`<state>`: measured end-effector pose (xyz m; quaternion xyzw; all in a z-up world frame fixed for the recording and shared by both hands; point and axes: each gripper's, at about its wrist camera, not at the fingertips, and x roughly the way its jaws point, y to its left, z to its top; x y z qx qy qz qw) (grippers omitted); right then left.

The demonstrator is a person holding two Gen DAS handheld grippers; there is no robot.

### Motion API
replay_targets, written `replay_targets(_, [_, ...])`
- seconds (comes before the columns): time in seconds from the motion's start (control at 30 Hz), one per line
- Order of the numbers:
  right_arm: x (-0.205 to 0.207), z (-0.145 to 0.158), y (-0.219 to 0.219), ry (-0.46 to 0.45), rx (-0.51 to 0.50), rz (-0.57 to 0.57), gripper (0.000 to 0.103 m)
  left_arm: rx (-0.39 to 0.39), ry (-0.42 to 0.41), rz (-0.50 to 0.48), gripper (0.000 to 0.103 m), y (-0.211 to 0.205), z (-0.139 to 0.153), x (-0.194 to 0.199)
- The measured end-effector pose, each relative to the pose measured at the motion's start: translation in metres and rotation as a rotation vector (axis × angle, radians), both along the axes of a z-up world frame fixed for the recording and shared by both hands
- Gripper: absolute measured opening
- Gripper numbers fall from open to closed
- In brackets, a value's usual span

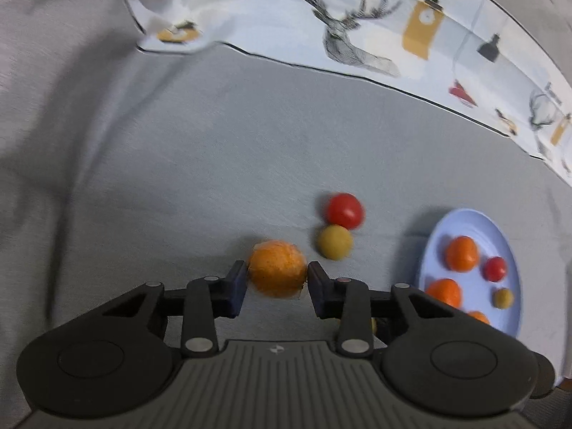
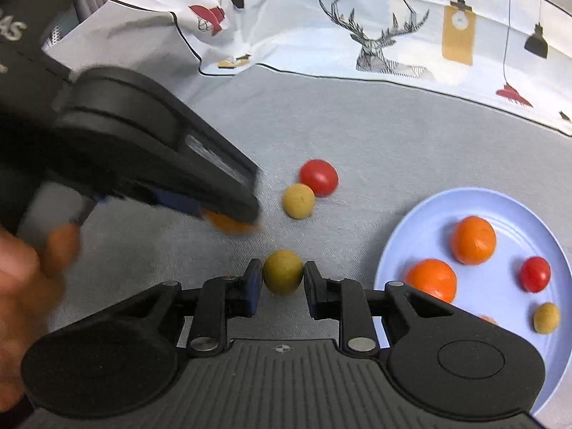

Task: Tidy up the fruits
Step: 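Grasp a bagged orange with the left tool while the right tool grasps a yellow plum, then carry the bagged orange and yellow plum over the blue plate with both tools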

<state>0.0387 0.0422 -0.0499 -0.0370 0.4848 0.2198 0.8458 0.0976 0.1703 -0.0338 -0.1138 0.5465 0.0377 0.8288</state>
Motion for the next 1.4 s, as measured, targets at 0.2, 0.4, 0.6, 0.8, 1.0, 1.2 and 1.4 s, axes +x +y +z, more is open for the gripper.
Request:
replay_targets(0.2, [-0.002,-0.006,0.008,0.023,-0.041,0.033,0.027,0.042,0.055,-0.01,0.041,-0.002,-0.01,0.002])
replay_targets(0.4, [0.001,-0.005,0.004,0.027,-0.033,0.034,0.027,0.058,0.057,-0.011,0.042,-0.006,-0.013,0.004])
replay_targets(0.6, [0.006,0.003,-0.001,-0.029,-0.027,0.005,0.027,0.076,0.026,-0.004,0.041,-0.007,-0.006,0.0])
replay_targets(0.8, [0.005,0.024,-0.017,-0.123,0.016,-0.057,0.027,0.077,0.001,0.006,0.041,-0.007,0.0,0.001])
replay_targets(1.0, [0.004,0.03,-0.025,-0.147,0.028,-0.086,0.027,0.091,-0.023,-0.01,0.041,-0.014,0.002,0.002])
replay_targets(1.2, [0.009,0.03,-0.025,-0.154,0.03,-0.091,0.027,0.096,-0.031,-0.007,0.041,-0.012,0.003,0.001])
replay_targets(1.4, [0.009,0.034,-0.03,-0.172,0.031,-0.108,0.027,0.102,-0.041,-0.01,0.041,-0.013,0.005,-0.001])
